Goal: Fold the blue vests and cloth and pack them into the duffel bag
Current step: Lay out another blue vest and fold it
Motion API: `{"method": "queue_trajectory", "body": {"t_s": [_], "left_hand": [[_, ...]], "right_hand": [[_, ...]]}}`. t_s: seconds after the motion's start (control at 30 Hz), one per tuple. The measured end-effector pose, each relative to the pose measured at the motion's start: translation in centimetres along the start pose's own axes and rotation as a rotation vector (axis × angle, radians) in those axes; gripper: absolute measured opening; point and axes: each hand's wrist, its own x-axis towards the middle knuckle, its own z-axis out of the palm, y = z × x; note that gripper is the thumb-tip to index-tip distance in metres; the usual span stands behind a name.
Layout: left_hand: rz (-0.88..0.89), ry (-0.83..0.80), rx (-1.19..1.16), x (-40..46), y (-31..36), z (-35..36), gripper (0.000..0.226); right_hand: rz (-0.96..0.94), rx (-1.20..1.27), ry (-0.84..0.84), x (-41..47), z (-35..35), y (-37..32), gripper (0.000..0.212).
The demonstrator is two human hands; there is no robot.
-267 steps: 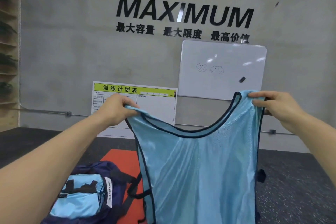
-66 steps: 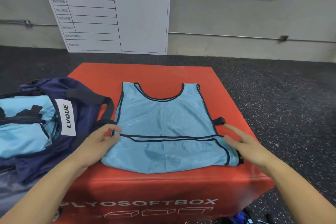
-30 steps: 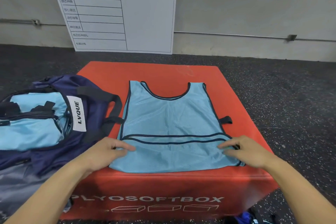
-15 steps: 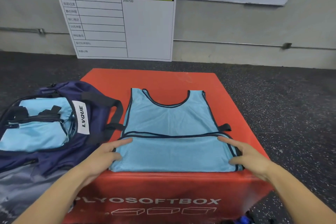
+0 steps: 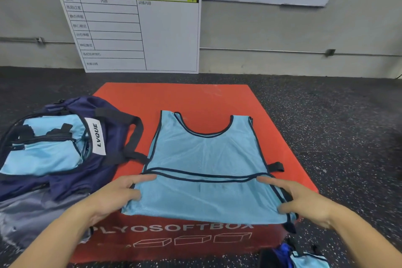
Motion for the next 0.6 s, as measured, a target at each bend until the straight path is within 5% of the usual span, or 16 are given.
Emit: {"method": "queue_trajectory", "body": {"t_s": [0.37, 0.6], "left_hand": [[0.215, 0.228, -0.006, 3.7, 2.5, -0.9, 0.069], [0.192, 0.306, -0.047, 8.8, 4.1, -2.2, 0.064]], "right_hand": [[-0.089, 0.041, 0.244, 3.5, -3.1, -2.3, 0.094], [-0.071, 0.049, 0.295, 8.6, -5.2, -3.3, 0.090]]}}
